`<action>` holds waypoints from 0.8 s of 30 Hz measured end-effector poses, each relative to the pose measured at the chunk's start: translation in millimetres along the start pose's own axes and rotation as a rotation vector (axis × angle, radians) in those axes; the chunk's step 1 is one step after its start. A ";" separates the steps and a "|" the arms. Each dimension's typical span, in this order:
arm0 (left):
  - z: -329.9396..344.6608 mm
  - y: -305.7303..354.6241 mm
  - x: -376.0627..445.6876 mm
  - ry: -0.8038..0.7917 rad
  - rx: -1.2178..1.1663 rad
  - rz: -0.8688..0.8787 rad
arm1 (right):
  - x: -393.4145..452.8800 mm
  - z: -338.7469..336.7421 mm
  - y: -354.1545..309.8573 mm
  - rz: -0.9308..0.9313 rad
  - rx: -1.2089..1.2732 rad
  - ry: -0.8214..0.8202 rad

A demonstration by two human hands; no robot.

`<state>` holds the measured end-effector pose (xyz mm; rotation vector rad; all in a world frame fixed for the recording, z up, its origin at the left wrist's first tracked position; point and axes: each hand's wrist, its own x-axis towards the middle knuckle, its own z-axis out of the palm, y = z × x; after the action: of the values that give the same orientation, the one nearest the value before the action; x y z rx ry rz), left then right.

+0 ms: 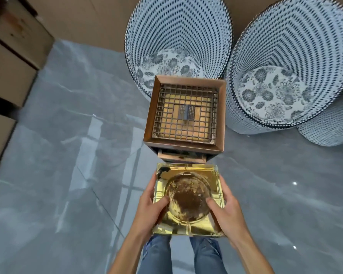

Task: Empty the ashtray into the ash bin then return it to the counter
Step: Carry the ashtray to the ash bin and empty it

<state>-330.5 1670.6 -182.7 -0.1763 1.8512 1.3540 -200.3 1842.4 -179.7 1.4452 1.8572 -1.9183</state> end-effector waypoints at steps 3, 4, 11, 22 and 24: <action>0.3 -11.9 27.2 -0.023 -0.001 -0.035 | 23.1 8.0 11.7 0.048 -0.013 0.013; 0.7 -14.7 37.0 -0.041 0.003 -0.045 | 30.6 11.4 15.4 0.054 -0.021 0.017; -2.6 -43.2 95.3 -0.089 -0.030 -0.263 | 84.4 34.7 46.2 0.215 -0.014 0.011; -2.4 -53.6 185.3 -0.181 -0.020 -0.367 | 159.6 50.9 63.2 0.308 0.070 0.064; -2.4 -49.9 200.9 -0.156 -0.040 -0.411 | 174.5 51.7 58.0 0.352 0.107 0.064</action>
<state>-436.6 1715.5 -354.6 -0.4341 1.5542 1.0850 -285.1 1875.3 -347.7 1.7458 1.4201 -1.8383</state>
